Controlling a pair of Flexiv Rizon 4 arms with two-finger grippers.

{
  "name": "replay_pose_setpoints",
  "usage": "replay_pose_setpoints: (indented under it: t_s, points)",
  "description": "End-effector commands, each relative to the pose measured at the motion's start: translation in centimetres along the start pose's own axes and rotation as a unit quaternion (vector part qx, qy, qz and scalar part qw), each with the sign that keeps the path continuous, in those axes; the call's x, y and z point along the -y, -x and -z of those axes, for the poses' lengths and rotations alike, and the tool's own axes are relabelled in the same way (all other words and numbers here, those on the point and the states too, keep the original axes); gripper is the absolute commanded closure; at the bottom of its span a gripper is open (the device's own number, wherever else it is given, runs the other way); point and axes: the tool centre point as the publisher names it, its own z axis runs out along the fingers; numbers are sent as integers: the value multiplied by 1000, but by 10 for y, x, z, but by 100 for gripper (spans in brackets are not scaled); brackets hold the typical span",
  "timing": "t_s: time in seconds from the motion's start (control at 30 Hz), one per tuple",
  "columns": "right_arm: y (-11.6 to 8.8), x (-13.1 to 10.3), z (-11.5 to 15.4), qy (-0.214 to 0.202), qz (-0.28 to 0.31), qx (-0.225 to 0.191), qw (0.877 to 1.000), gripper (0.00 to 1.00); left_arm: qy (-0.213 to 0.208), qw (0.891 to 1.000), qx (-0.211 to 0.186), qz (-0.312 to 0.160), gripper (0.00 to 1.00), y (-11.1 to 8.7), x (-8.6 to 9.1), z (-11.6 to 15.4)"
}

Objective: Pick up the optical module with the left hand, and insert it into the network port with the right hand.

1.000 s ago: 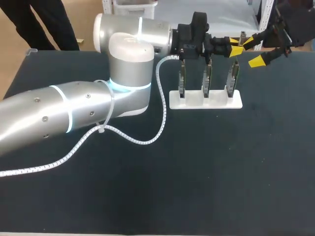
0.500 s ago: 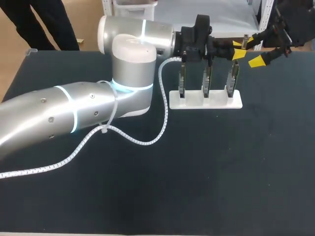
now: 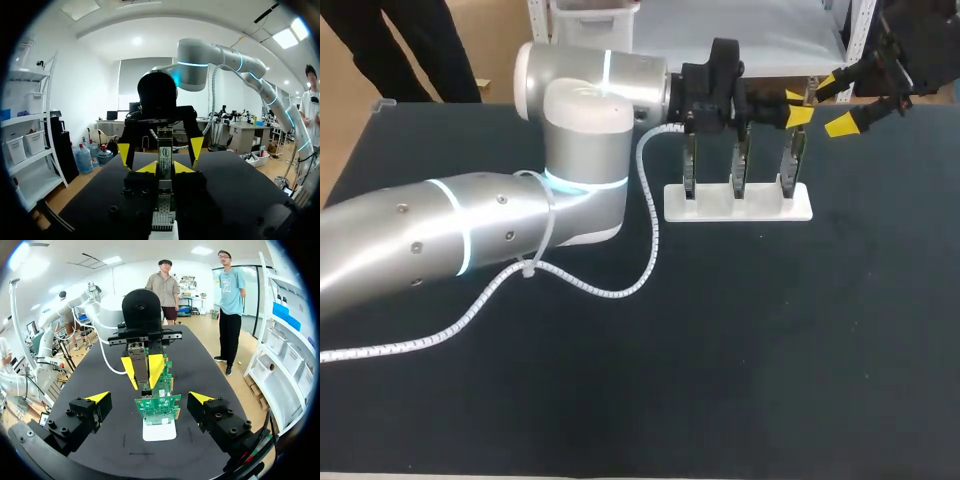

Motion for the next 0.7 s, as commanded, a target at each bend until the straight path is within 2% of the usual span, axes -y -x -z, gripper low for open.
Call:
replay_pose_setpoints:
  t_s: [0.03,0.7]
  points:
    - [0,-2,0,-2,1,0,1000,0,9,1000,1,-3,100,2,7,4]
    - [0,-2,0,-2,1,0,1000,0,13,1000,3,-8,100,6,1,5]
